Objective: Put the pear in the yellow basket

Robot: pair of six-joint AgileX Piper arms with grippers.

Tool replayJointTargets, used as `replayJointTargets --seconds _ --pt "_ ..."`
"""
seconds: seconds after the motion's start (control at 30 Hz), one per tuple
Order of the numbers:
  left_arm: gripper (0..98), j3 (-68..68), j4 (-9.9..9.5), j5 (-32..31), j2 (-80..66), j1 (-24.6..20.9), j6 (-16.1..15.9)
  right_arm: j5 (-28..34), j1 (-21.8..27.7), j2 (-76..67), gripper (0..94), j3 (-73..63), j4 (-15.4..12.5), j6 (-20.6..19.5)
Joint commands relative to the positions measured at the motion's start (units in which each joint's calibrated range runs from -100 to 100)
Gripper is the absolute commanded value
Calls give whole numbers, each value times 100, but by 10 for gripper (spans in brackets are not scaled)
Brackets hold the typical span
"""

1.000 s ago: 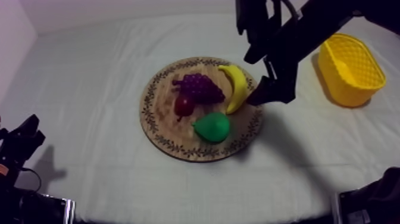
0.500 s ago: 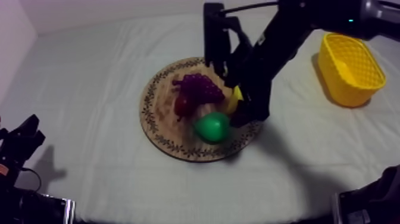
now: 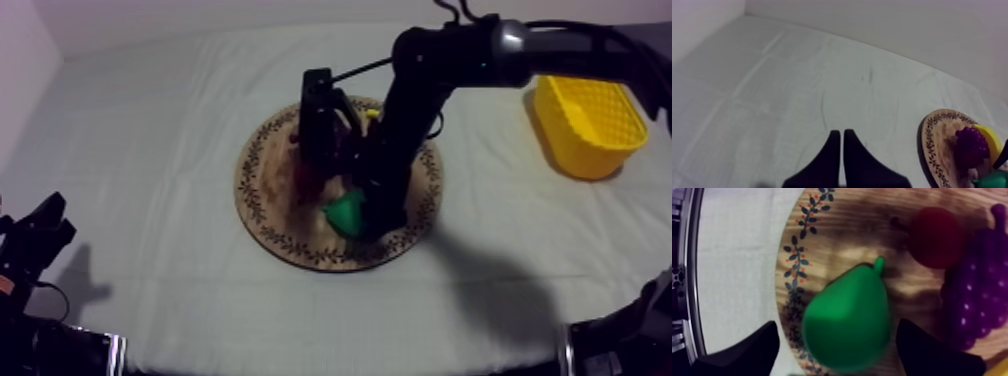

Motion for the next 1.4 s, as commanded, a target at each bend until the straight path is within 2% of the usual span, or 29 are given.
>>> replayJointTargets --seconds 0.0,0.27,0.57,0.8,0.97,1.17,1.37 --pt "1 -5 -1 1 -2 0 -1 -5 2 214 769 -63 -16 5" --pt "1 -5 -1 1 -2 0 -1 77 57 492 638 -124 -145 172" --pt "1 -5 -1 1 -2 0 -1 185 144 395 388 66 -277 391" --pt "1 -5 -1 1 -2 0 -1 342 391 42 351 117 -289 464" --pt "1 -5 -1 1 -2 0 -1 484 878 -623 354 -4 -303 516" --pt "1 -5 -1 1 -2 0 -1 540 1780 -1724 358 -193 -328 499" --pt "1 -5 -1 1 -2 0 -1 457 2706 -2538 332 -539 -239 -70"
